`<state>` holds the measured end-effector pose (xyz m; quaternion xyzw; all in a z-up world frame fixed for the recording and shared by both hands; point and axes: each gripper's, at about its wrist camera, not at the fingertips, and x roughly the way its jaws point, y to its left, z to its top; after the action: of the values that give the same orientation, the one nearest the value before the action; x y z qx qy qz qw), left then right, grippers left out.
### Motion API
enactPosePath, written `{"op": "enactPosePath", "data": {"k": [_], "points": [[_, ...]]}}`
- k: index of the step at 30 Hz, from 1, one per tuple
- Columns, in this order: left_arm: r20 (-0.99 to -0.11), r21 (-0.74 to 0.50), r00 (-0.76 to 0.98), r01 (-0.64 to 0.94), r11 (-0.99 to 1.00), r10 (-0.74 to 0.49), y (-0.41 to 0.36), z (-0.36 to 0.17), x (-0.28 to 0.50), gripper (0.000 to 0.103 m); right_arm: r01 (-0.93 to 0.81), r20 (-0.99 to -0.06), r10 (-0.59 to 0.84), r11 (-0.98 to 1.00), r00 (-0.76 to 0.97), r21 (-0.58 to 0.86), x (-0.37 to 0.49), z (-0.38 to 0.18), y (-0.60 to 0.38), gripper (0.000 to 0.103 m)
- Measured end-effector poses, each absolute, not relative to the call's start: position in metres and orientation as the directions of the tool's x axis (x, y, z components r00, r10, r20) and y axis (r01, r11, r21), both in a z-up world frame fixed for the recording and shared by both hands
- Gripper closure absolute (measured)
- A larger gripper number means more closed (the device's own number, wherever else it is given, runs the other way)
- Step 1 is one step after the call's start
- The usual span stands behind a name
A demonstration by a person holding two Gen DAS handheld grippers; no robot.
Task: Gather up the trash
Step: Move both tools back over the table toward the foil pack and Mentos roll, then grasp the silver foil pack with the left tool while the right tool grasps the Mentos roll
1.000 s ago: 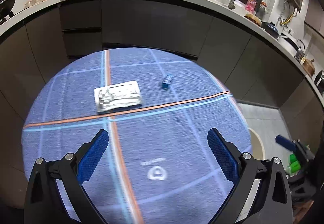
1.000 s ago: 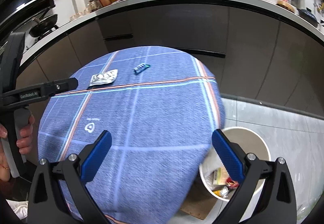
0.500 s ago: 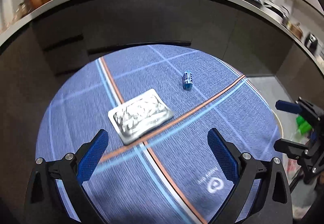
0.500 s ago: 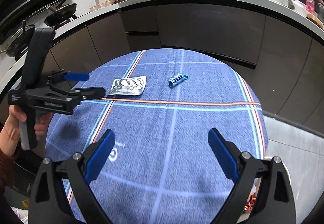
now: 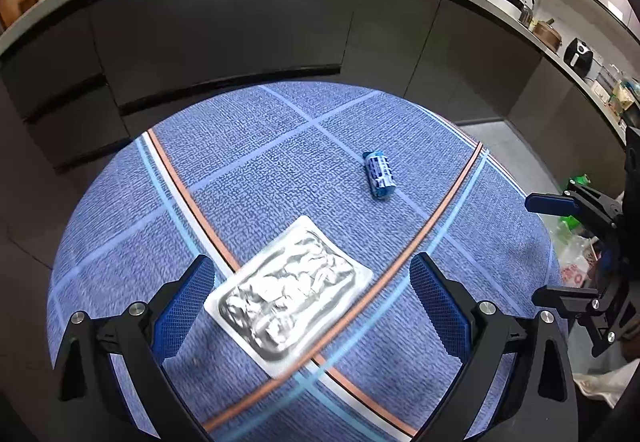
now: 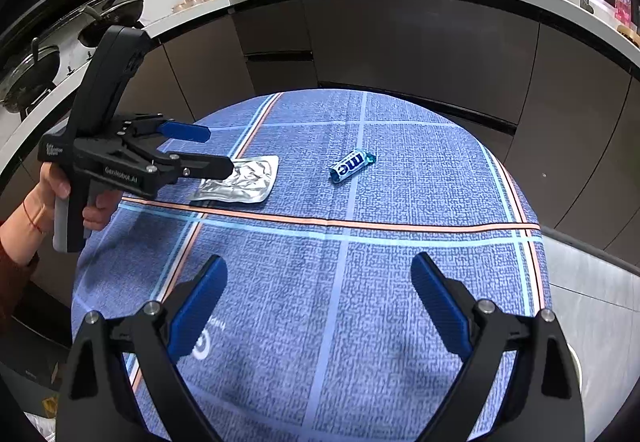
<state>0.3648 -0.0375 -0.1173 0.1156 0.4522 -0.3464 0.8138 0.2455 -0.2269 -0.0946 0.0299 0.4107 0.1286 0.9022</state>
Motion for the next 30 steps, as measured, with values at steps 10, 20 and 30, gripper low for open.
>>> {"op": "enactPosePath", "data": {"k": [10, 20, 30], "points": [[-0.822, -0.288, 0.216, 0.64, 0.712, -0.527, -0.024, -0.147, 0.402, 0.009, -0.195, -0.753, 0.252, 0.967, 0.608, 0.167, 0.267, -0.11, -0.231, 0.01], [-0.851, -0.148, 0.261, 0.713, 0.685, -0.456, -0.037, -0.157, 0.36, 0.009, -0.181, -0.746, 0.259, 0.966, 0.614, 0.185, 0.297, -0.114, -0.231, 0.011], [-0.859, -0.064, 0.344, 0.665, 0.744, -0.38, -0.047, -0.157, 0.338, 0.03, -0.129, -0.759, 0.284, 0.957, 0.586, 0.259, 0.35, -0.133, -0.222, 0.035]]}}
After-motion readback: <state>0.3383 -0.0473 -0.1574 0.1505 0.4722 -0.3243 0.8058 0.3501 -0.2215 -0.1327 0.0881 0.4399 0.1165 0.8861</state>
